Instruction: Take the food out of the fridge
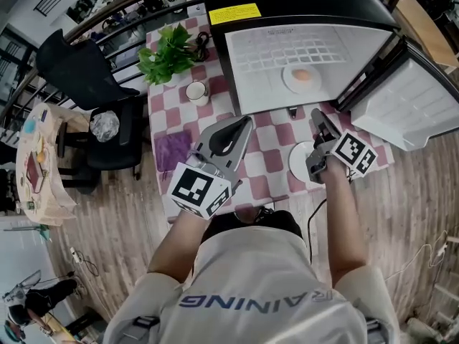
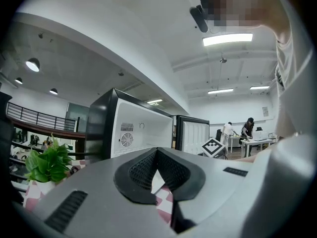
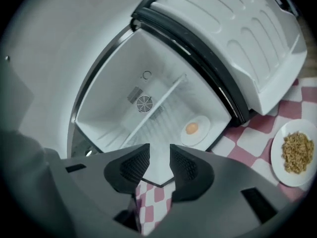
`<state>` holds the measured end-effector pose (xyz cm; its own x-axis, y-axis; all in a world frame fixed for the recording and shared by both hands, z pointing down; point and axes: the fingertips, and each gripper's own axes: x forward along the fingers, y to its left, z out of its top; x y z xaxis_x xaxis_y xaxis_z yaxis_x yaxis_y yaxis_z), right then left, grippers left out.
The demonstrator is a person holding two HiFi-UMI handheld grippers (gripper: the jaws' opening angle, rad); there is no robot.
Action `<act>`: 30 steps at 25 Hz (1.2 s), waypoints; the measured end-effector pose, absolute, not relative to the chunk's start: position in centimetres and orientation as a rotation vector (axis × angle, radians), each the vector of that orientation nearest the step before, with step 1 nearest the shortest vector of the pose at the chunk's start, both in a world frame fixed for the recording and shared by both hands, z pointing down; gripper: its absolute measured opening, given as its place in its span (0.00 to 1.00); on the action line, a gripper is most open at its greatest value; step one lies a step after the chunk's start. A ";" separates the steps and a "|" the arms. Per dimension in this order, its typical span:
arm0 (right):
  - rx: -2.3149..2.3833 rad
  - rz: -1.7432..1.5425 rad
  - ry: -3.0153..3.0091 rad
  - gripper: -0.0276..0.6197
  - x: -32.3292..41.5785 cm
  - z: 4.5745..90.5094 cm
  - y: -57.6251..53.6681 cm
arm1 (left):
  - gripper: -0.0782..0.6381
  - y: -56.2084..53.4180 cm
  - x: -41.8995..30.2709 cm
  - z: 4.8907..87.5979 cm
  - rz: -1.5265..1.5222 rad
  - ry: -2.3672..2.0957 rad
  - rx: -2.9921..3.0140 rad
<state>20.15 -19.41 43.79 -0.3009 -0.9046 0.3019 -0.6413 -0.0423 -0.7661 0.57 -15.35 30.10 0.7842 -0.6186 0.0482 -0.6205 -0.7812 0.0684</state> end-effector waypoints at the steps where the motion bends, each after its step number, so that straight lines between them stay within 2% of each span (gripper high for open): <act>1: -1.633 -1.291 1.896 0.23 20.7 44.7 -19.9 | 0.12 -15.4 0.9 30.6 0.050 -1.000 2.887; 13: -1.473 -1.556 1.378 0.23 25.5 55.8 -25.6 | 0.12 -16.2 6.1 34.3 0.108 -0.928 2.877; 30: -1.432 -1.671 1.227 0.23 25.2 59.9 -30.7 | 0.12 -17.8 6.4 35.9 0.167 -1.017 2.836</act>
<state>25.24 -30.75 59.91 -0.2274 -0.8881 0.3995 -0.1149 -0.3829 -0.9166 6.38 -17.83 35.93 0.7678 -0.6241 0.1452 -0.6378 -0.7661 0.0796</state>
